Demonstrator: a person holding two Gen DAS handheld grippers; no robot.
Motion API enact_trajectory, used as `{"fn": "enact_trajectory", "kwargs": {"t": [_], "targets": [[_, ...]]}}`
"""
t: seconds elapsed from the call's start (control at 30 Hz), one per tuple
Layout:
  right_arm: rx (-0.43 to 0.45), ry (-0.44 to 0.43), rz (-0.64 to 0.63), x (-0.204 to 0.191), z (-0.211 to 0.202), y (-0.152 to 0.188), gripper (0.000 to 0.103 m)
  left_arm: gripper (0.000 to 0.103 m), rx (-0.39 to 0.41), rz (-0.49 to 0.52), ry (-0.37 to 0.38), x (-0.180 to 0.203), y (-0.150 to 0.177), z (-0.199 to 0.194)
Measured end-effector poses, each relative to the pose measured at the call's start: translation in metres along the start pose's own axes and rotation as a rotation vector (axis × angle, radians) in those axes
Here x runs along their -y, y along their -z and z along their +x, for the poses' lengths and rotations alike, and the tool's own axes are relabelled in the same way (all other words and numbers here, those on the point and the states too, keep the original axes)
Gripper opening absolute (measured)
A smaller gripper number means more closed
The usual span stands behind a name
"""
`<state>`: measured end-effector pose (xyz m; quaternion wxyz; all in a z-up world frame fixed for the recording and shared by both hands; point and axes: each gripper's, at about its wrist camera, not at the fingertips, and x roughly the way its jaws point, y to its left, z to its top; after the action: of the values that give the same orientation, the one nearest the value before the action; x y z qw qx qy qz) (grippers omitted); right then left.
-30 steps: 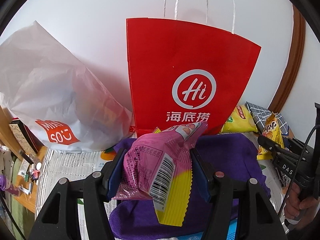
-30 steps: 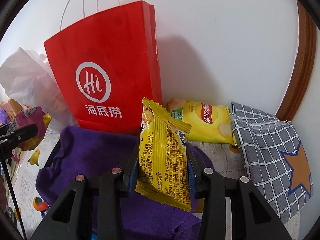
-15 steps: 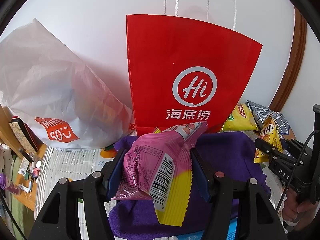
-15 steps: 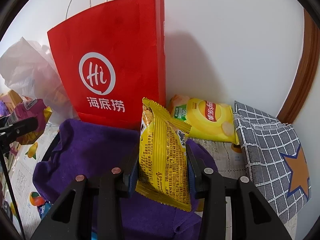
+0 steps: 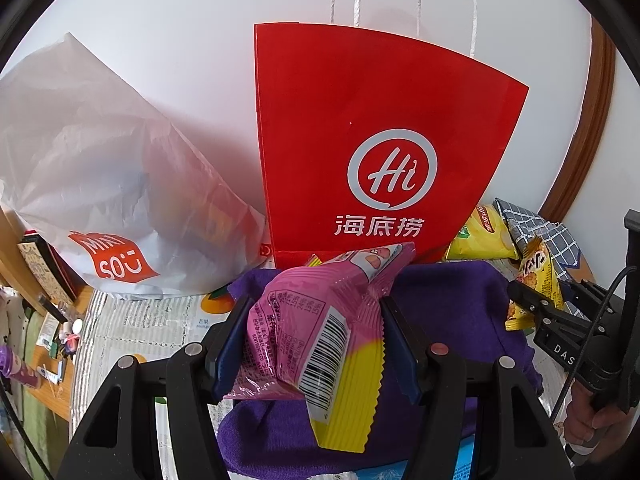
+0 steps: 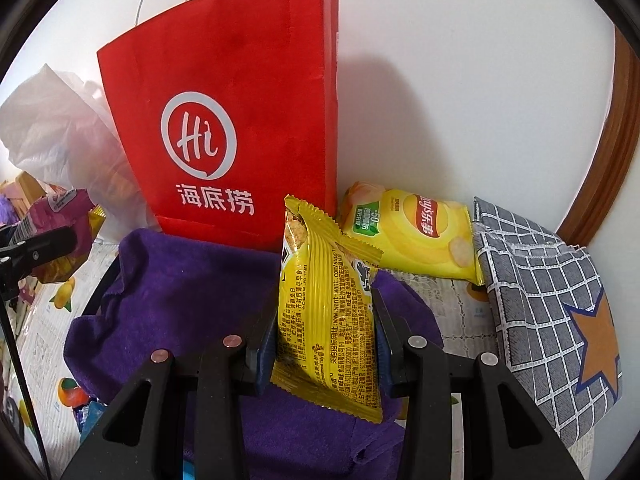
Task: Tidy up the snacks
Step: 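Carry the pink-yellow packet with the left tool while the right tool carries the yellow packet over the purple towel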
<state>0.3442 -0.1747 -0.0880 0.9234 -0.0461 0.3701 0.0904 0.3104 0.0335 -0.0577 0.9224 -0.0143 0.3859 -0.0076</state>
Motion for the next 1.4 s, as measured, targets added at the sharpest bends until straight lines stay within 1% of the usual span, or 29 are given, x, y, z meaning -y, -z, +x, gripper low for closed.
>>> {"fn": "enact_trajectory", "kwargs": {"t": [0.73,1.4], "targets": [[-0.012,-0.006,-0.015,-0.004,0.003,0.002,0.040,0.061,-0.007,0.005,-0.005,0.003,0.002,0.001],[-0.049,-0.020,-0.039,-0.010,0.013,0.007,0.040,0.061,-0.076,0.026,-0.003,0.010,0.005,0.021]]}}
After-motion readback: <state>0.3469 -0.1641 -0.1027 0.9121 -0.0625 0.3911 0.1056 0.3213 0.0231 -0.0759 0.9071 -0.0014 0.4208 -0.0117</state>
